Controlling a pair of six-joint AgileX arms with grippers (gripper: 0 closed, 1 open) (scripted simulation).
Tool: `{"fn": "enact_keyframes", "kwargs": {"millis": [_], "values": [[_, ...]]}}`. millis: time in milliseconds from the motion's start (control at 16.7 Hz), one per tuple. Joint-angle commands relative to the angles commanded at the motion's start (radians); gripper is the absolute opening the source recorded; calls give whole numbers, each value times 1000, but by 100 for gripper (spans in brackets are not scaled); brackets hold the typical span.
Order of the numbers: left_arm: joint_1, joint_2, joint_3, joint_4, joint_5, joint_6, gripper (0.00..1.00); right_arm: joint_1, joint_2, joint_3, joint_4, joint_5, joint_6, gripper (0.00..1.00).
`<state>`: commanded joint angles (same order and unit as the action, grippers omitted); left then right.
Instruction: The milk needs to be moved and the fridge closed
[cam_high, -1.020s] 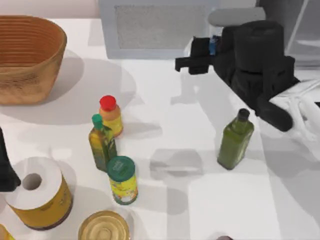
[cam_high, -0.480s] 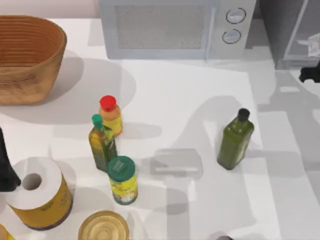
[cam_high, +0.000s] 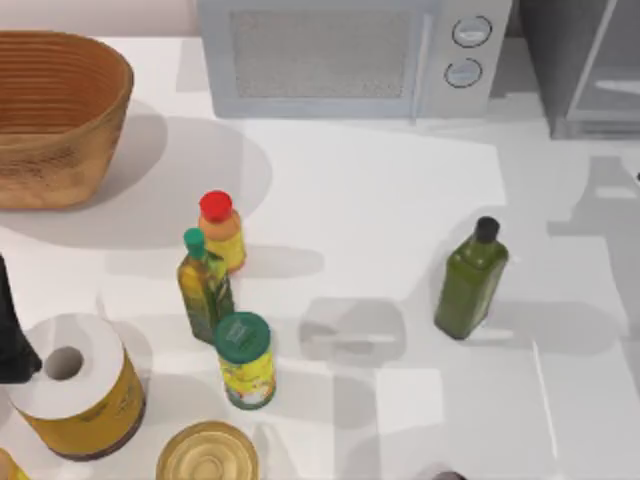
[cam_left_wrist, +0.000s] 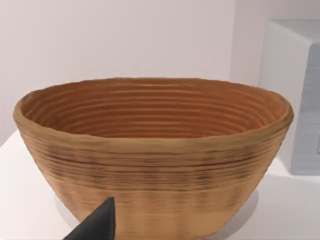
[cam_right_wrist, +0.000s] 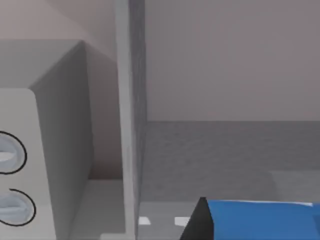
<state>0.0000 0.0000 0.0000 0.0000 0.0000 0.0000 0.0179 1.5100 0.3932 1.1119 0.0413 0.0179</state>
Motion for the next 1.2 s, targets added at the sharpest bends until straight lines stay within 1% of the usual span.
{"fn": "enact_keyframes", "kwargs": {"millis": [120,240,420,720,1020,1200], "values": [[0,0,0,0,0,0,100,-3,11,12,-12,-1,-1,0],[0,0,0,0,0,0,100,-15,55,64,-63,-8,-7,0],[0,0,0,0,0,0,100,-41,162,221,-206,-30,-22,0],[0,0,0,0,0,0,100,-102,379,629,-560,-85,-53,0],[0,0,0,0,0,0,100,-166,573,1026,-987,-144,-91,0],[0,0,0,0,0,0,100,-195,650,1215,-1186,-174,-110,0]]}}
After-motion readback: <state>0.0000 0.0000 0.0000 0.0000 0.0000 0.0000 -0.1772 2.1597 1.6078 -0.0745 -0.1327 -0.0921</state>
